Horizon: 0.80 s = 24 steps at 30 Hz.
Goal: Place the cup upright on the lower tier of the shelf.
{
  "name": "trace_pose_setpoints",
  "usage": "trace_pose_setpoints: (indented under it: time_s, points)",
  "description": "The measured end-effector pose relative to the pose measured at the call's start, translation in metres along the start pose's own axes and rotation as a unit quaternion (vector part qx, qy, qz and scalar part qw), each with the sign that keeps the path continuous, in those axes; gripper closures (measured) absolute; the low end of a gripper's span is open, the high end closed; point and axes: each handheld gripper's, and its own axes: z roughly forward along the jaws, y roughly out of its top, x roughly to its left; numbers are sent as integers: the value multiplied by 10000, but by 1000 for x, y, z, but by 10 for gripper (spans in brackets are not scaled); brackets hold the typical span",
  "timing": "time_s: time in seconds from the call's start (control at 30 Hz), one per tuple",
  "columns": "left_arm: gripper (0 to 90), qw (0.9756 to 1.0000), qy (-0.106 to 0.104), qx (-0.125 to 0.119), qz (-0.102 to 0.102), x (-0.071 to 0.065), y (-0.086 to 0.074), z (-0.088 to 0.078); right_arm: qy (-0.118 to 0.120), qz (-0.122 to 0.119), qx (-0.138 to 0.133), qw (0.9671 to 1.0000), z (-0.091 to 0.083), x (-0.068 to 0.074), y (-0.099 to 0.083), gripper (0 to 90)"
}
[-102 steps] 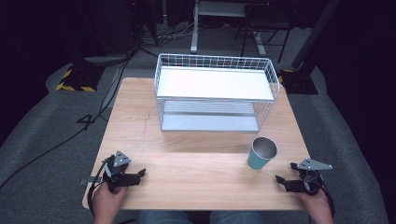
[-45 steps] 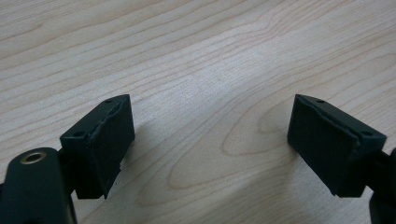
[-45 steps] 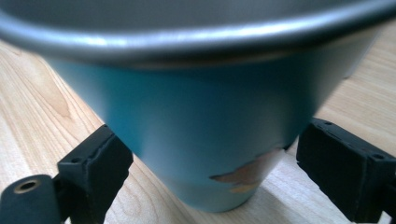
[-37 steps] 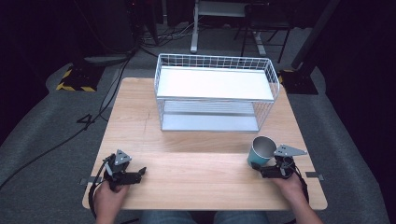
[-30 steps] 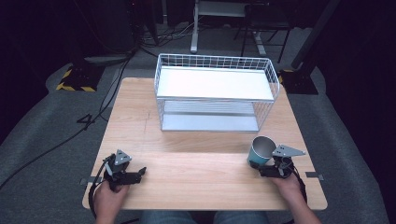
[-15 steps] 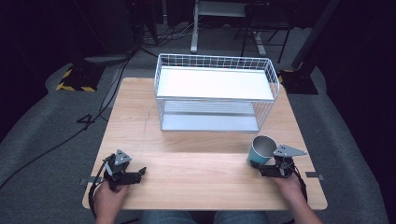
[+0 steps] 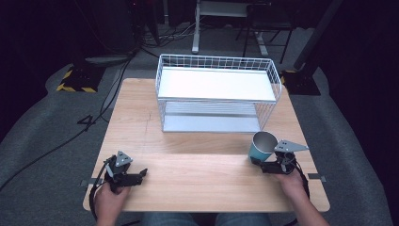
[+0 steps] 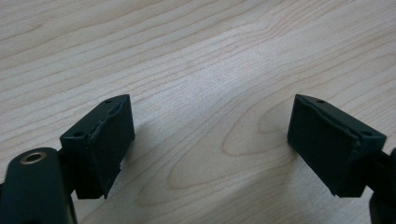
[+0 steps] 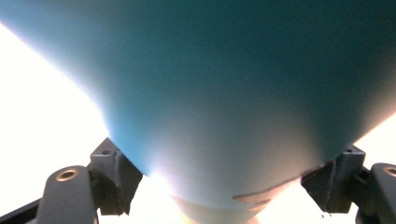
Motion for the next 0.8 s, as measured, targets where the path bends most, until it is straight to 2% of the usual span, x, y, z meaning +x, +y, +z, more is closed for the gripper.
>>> trace_pose_setpoints:
  time_s: [0.23, 0.5, 0.8]
  points:
    - [154, 10000, 1, 4, 8, 0, 0, 0, 61, -33, -4, 10000, 7, 1, 19, 247]
    - [153, 10000, -2, -4, -10, -1, -1, 0, 111, -164, 24, 9998, 24, 3, 42, 247]
    - [152, 10000, 13, -17, -19, -2, -2, -1, 178, -151, 11, 9997, 44, 5, 61, 247]
